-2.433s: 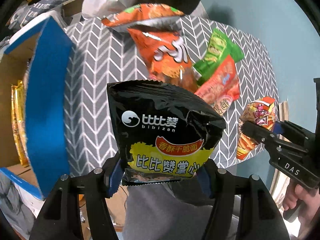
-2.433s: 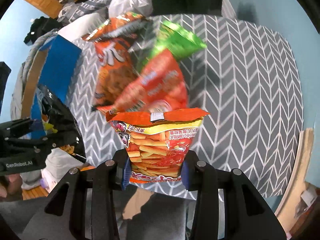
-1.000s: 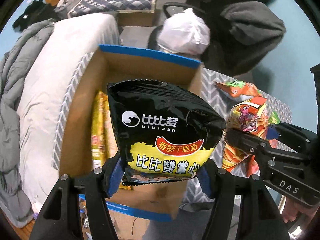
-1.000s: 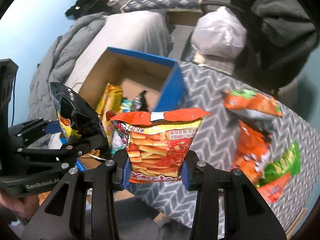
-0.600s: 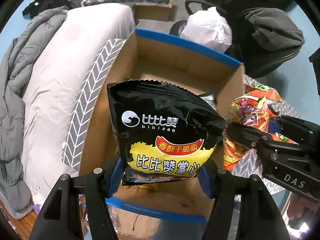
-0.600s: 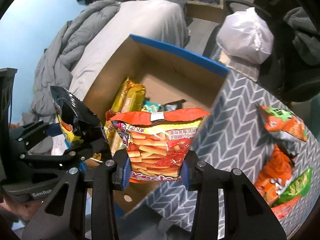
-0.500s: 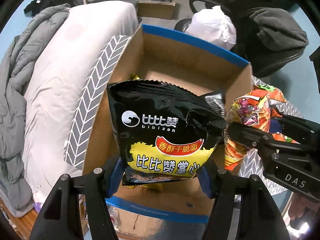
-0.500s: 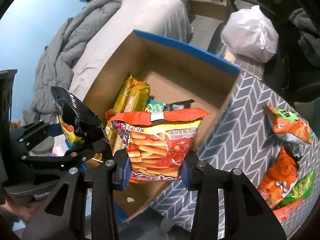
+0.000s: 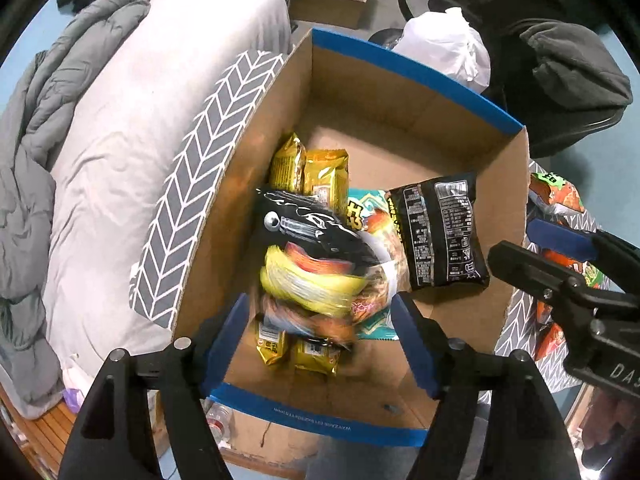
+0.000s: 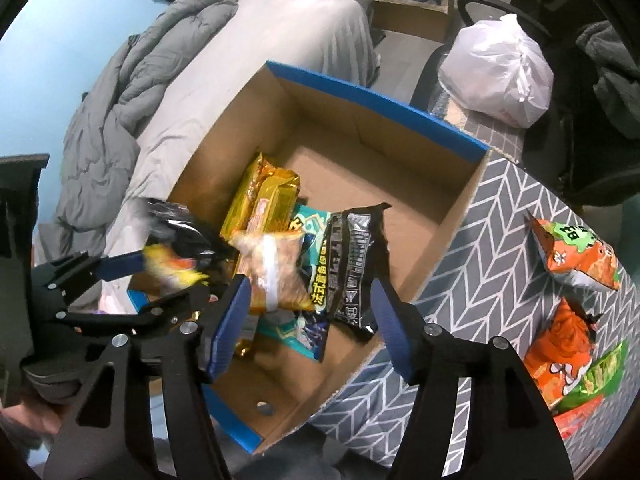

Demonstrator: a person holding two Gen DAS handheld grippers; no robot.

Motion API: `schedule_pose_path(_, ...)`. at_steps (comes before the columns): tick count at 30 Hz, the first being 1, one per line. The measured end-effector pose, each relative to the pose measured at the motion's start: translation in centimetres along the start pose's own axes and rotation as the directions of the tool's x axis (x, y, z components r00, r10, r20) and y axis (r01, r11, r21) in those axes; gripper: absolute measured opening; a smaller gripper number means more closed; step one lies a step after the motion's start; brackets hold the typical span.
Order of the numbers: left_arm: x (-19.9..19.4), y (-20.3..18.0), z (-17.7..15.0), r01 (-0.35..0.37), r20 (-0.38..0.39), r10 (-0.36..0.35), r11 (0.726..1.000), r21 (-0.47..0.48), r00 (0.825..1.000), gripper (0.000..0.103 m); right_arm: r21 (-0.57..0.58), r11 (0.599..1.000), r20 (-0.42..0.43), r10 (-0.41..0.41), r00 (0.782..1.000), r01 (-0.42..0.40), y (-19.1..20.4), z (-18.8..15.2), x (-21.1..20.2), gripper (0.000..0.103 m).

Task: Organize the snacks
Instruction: 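Open both tools to drop the two bags into the box, then grasp the orange octopus chip bag with the left tool while the right tool grasps the red-orange ring-snack bag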

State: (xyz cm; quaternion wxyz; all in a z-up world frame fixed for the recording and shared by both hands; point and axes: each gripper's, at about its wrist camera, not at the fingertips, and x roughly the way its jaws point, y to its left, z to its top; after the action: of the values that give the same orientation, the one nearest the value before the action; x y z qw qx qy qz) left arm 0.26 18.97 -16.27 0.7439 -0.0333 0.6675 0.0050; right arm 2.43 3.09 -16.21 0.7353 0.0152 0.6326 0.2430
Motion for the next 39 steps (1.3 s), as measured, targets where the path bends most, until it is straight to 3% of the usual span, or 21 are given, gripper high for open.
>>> schedule_pose_path(11, -1.7, -1.4, 0.4, 0.03, 0.024, -0.031, 0.999, 0.039, 0.999, 0.078, 0.111, 0.993, 0.054, -0.047, 0.997, 0.041, -2.6, -0.9, -3.1, 0.073)
schedule_pose_path(22, -3.1, -5.9, 0.3, 0.075, 0.026, -0.079, 0.989, 0.13, 0.997, 0.078, 0.248, 0.966, 0.085, -0.093, 0.992, 0.069, -6.8, -3.9, -6.1, 0.074)
schedule_pose_path(39, -3.3, -15.6, -0.8, 0.105, 0.011, -0.115, 0.943, 0.316, 0.993, 0.078, 0.485, 0.868, 0.098, -0.171, 0.98, 0.103, -15.1, -11.9, -10.4, 0.074)
